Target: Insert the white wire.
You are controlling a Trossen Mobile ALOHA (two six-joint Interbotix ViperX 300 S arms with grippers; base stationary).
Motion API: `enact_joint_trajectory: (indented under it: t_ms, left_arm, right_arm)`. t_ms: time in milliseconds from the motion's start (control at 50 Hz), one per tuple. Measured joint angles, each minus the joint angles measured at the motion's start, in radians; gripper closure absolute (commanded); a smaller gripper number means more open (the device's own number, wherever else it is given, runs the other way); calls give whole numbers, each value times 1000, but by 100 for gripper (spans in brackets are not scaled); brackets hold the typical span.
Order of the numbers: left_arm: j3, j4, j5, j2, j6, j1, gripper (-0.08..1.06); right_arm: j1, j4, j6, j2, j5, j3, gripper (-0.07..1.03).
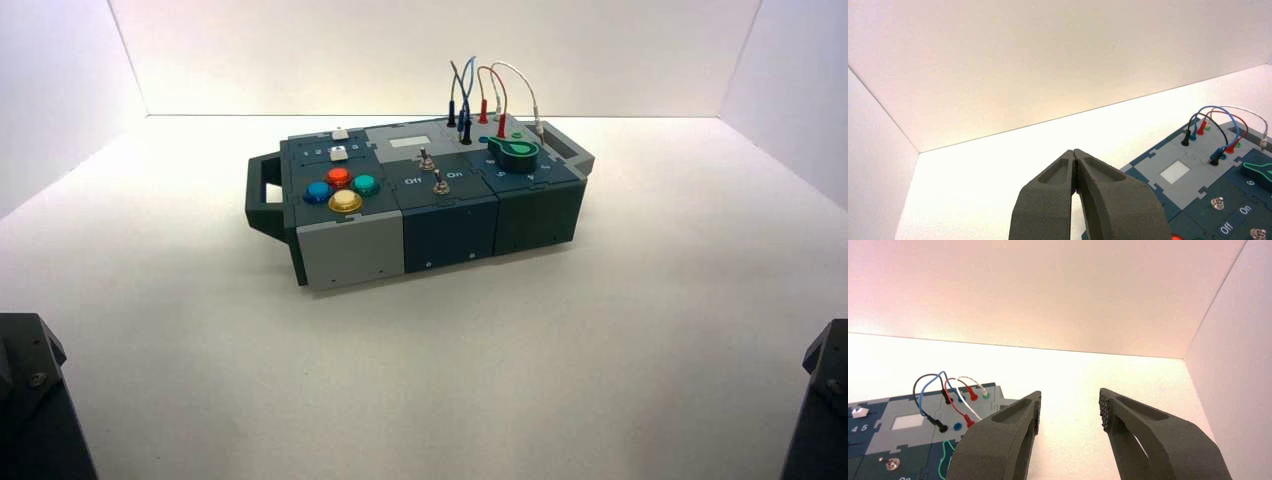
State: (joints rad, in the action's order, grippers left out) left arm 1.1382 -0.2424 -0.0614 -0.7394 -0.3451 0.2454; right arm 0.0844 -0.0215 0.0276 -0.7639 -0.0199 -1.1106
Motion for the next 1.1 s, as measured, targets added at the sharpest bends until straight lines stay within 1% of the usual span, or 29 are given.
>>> enact_joint_trajectory:
  t_ms: [260,360,420,460,640,720,760,820,840,860,960,1020,1040,1100]
  left_arm:
    - [0,2,14,-3,0,0,101]
    - [0,2,26,-3,-2,0,101]
    - [-5,0,48,-2,-2,2,101]
    - [-12,5,74,2,-3,3,101]
    - [-38,8,147,12,-11,9,101]
    - [-48,8,175,11,-12,12,101]
    - [-52,8,193,9,-15,17,101]
    - [-60,9,213,6,-21,28,101]
    - [-60,9,213,6,-21,28,101]
    - [-66,8,229,0,-28,38,101]
    - [-81,9,273,-11,-54,66,101]
    - [-97,9,311,-23,-63,91,101]
    - [-103,11,322,-26,-64,100,101]
    - [-115,9,351,-34,-64,123,101]
  right_arm:
    - [0,0,0,0,-6,2,35]
    - [0,0,0,0,-20,6,35]
    - [0,0,2,3,-46,12,35]
    - [0,0,2,5,-58,18,35]
    - [0,0,0,28,-110,40,35]
    - [2,-3,2,40,-175,66,35]
    - [2,-2,2,44,-192,75,35]
    - [8,-3,2,57,-255,107,35]
    - [8,-3,2,57,-255,107,35]
    - [11,-2,2,64,-285,126,35]
    - [17,-3,5,87,-347,153,35]
    - [21,-3,17,112,-393,172,35]
    - [21,-3,17,112,-394,173,35]
    - [34,-3,34,141,-443,195,35]
